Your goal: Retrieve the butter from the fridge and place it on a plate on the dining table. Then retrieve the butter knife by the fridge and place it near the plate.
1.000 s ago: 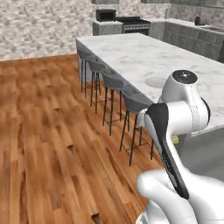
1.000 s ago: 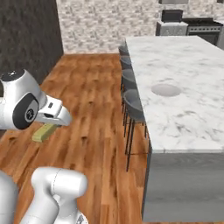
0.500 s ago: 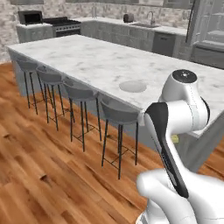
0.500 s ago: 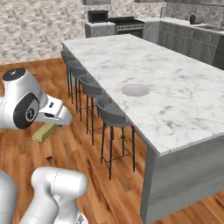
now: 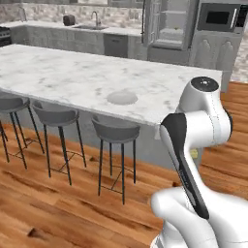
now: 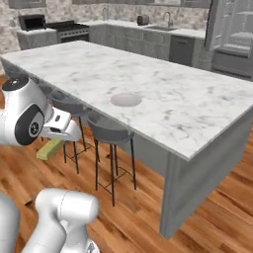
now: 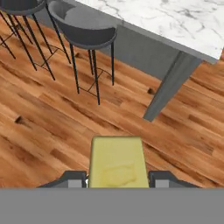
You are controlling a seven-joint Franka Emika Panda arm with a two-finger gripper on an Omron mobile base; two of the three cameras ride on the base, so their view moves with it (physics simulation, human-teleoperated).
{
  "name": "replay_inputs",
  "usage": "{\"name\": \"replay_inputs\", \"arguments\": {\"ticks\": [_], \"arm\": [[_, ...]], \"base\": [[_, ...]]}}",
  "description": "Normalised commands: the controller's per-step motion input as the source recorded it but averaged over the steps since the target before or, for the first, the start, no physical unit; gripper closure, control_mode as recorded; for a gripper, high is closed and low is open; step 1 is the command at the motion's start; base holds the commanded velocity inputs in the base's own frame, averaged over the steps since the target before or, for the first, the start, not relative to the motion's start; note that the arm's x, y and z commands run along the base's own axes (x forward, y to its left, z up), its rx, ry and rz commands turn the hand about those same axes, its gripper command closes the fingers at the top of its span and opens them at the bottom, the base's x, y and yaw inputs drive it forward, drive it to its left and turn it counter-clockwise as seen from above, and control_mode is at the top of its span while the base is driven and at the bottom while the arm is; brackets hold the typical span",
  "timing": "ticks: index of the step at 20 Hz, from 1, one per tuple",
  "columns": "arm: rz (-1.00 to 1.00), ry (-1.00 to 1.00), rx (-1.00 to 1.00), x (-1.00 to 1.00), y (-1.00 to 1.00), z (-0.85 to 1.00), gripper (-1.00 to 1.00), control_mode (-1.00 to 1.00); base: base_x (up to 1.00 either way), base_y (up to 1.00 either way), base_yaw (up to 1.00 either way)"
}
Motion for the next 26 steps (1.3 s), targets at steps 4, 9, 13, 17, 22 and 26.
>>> {"name": "replay_inputs", "arguments": {"ticks": [4,9,13,17,22,26], "arm": [[0.0,0.0,0.0,0.0,0.0,0.0,1.0,1.0],[0.0,0.0,0.0,0.0,0.0,0.0,1.0,1.0],[0.0,0.0,0.0,0.0,0.0,0.0,1.0,1.0],[0.0,0.0,0.0,0.0,0.0,0.0,1.0,1.0],[0.0,0.0,0.0,0.0,0.0,0.0,1.0,1.0],[0.0,0.0,0.0,0.0,0.0,0.0,1.0,1.0]], "base": [[0.19,0.81,-0.66],[0.26,0.85,-0.64],[0.39,0.95,-0.6],[0.38,1.0,-0.53],[0.56,1.0,-0.43],[0.69,0.97,-0.29]]}}
